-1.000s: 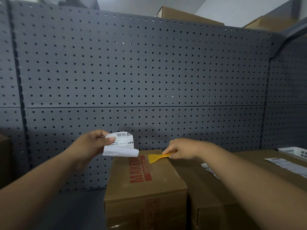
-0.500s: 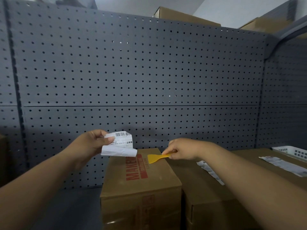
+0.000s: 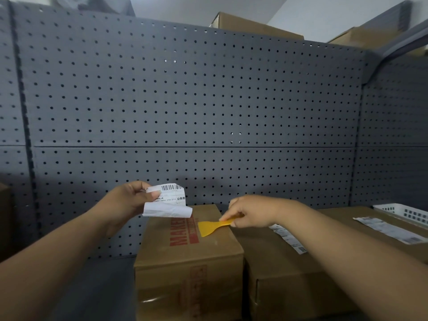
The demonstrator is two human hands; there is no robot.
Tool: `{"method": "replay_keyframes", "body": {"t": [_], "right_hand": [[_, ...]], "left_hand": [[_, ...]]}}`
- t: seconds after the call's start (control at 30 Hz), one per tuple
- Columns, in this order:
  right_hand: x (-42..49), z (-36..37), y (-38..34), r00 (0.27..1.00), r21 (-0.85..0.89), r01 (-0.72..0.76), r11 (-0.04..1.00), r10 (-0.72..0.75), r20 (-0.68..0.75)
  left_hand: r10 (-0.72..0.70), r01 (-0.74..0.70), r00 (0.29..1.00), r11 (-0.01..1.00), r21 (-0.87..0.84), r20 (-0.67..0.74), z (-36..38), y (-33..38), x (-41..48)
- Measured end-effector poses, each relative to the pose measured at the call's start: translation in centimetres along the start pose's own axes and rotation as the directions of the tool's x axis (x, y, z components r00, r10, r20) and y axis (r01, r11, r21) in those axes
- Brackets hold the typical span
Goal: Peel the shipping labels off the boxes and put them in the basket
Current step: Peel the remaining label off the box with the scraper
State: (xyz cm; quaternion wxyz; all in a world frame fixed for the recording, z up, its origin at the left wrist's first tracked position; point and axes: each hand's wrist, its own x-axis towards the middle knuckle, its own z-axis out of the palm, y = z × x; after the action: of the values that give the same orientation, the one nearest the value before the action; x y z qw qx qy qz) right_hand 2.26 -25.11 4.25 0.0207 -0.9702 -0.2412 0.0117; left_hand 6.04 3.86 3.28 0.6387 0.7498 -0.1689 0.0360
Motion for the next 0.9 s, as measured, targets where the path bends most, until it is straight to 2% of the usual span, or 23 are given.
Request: {"method": "replay_keyframes", "body": {"t": [0.4,0.6,0.77,0.9], "right_hand": [[-1.5,0.3,-0.5,0.998,-0.004,0.049,0.999,-0.049,-0.025],[-2.9,0.0,0.1,1.0,-0.013,0.006,1.0,-0.007,-0.014],[-1.7,-0.2,-1.1,0.999,-0.009,0.046,0.999,-0.046,0.002],[-1.9,-0.6,0.1,1.0,-0.004,0.002,1.0,-0.002,0.013]], "left_hand": [[-0.001,0.001,0.999,1.0,-0.005,-0.034,0.9,-0.2,-1.3],[0.005,-0.006,0.999,1.0,-0.027,-0.04,0.9,-0.1,-2.0],[-0.005,0.003,0.999,0.999,-0.036,-0.048,0.4,0.1,-2.0],[-0.013,0.011,0.999,0.999,-0.035,-0.048,-0.1,0.2,-1.8]]}}
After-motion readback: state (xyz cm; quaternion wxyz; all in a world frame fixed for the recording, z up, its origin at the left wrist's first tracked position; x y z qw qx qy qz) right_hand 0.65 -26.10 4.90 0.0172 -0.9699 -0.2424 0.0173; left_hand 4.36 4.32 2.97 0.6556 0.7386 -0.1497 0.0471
